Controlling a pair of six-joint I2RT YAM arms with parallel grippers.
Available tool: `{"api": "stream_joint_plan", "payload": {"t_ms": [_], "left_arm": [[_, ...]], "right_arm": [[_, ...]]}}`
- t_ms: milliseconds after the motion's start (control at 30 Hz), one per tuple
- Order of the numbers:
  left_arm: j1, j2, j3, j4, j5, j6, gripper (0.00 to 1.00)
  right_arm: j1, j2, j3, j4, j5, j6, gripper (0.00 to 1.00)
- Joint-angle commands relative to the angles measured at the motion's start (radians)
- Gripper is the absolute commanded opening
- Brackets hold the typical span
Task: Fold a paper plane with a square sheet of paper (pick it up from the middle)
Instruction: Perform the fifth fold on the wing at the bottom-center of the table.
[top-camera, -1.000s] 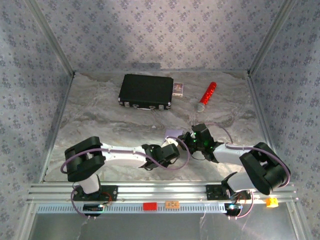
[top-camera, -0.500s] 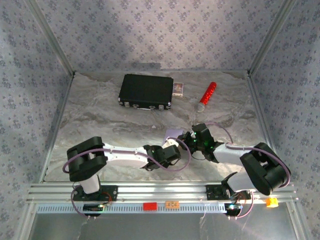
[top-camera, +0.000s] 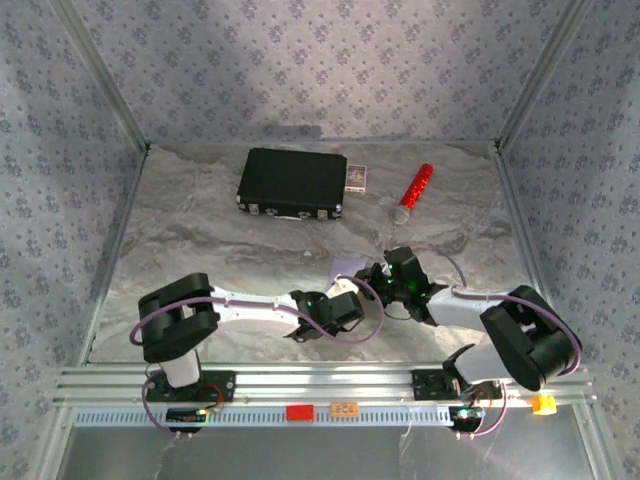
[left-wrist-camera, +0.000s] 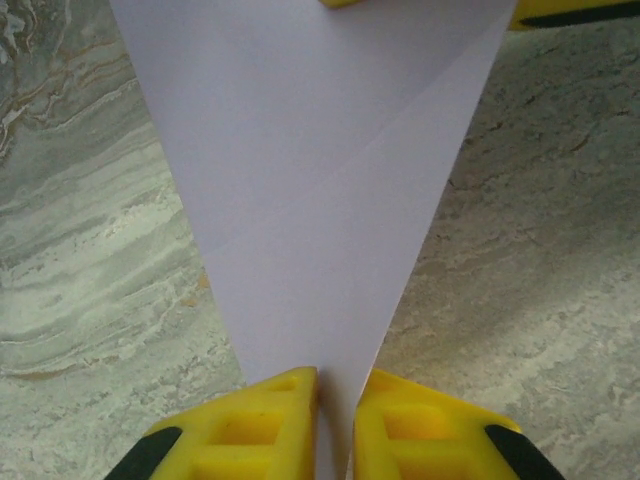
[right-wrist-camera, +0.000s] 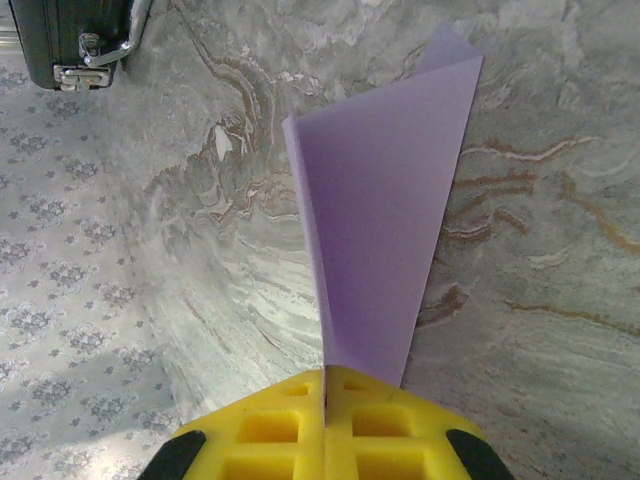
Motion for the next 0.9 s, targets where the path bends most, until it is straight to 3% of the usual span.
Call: {"api": "stream_joint_plan", "payload": {"t_ms": [0, 333, 567, 867], "left_arm": [[-0.01, 0.006, 0.023, -0.032, -0.028, -0.006, 0.12], [-0.008, -0.014, -0.011, 0.013, -0.021, -0.049, 0.02], [0.024, -0.077, -0.093, 0.149, 0.122, -0.073, 0.0], [0.112, -0.112, -0.188, 0.325, 0.363, -0.098, 0.0]], "right_arm": [[-0.005, -0.02, 0.007, 0.009, -0.004, 0.015, 0.06], [-0.021, -0.1, 0.01, -0.13, 0.034, -0.054, 0.18], [-0.093, -0.262, -0.019, -0.318, 0.075, -0.127, 0.36], [-0.147, -0.449, -0.07, -0.426, 0.1, -0.143, 0.43]]}}
